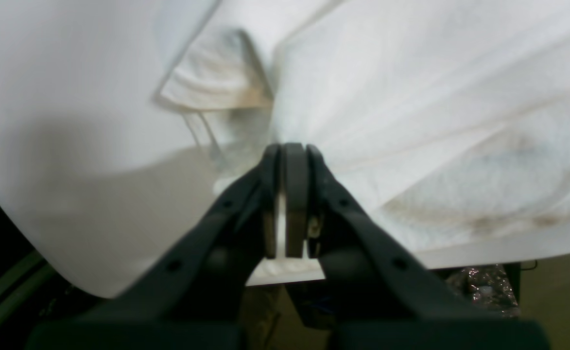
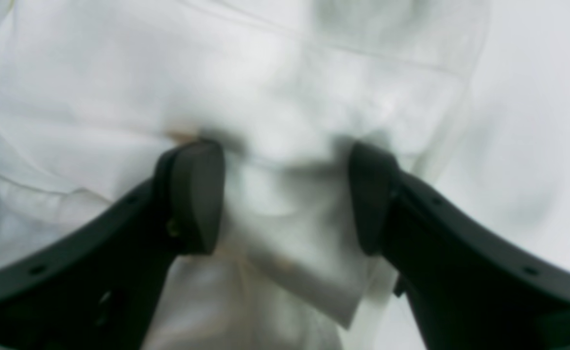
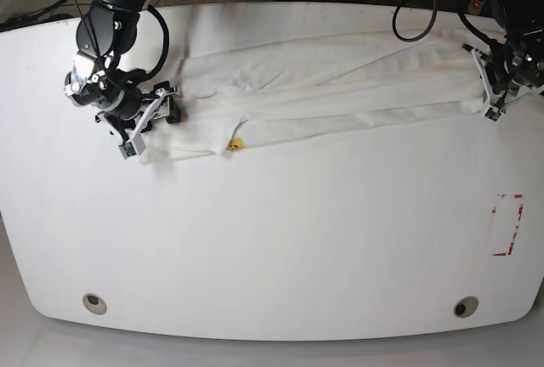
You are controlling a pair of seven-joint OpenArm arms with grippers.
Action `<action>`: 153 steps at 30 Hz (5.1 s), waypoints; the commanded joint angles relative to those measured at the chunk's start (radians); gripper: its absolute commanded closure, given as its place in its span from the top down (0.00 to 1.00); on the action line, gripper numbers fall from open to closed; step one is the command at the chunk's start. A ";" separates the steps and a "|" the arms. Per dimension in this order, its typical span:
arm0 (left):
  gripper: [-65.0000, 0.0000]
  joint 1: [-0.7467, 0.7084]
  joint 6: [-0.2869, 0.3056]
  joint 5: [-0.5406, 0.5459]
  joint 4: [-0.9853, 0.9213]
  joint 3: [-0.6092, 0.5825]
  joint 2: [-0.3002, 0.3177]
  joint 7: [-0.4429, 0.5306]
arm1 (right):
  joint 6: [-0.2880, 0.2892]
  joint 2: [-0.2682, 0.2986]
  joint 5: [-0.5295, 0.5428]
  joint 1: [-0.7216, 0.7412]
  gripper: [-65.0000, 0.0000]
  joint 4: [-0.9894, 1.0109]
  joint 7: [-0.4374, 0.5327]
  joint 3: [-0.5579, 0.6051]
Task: Fold the T-shirt properly
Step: 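Regrasp the folded end with the left gripper and adjust it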
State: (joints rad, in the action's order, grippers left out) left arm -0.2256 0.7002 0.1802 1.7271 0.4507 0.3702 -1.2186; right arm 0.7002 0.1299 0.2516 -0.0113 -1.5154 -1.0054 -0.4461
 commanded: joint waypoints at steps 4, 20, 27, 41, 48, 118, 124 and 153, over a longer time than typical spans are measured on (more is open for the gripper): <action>0.00 -0.022 -0.002 -0.008 0.112 0.038 0.066 -0.017 | -0.002 0.003 -0.016 0.000 0.60 -0.001 -0.037 -0.001; 0.30 -0.165 -0.002 -0.009 0.172 0.066 0.168 -0.014 | -0.002 0.003 -0.016 -0.002 0.60 -0.001 -0.037 -0.003; 0.50 -0.179 -0.002 -0.003 0.156 0.069 0.165 -0.005 | -0.002 0.003 -0.016 -0.002 0.60 -0.001 -0.037 -0.003; 0.51 -0.140 -0.002 0.164 0.227 0.070 0.100 -0.008 | -0.002 0.003 -0.016 -0.002 0.60 -0.001 -0.037 -0.003; 0.51 -0.125 -0.002 0.164 0.212 0.027 0.025 -0.036 | -0.002 0.003 -0.016 -0.002 0.60 -0.001 -0.037 -0.003; 0.25 -0.016 -0.002 0.450 -0.108 0.012 0.028 -0.036 | -0.002 -0.025 -0.016 -0.017 0.60 -0.001 -0.037 -0.003; 0.07 -0.016 -0.002 0.453 -0.105 0.018 0.026 -0.036 | -0.002 -0.025 -0.016 -0.016 0.60 -0.001 -0.037 -0.003; 0.07 -0.126 -0.002 0.247 0.072 0.115 0.212 -0.031 | -0.002 -0.025 -0.016 -0.017 0.60 0.000 -0.036 -0.003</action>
State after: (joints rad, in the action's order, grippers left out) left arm -0.3550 0.6975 0.4747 1.7870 0.5549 0.5571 -1.2484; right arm 0.7040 0.1024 0.2657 -0.0200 -1.5173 -0.9947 -0.4503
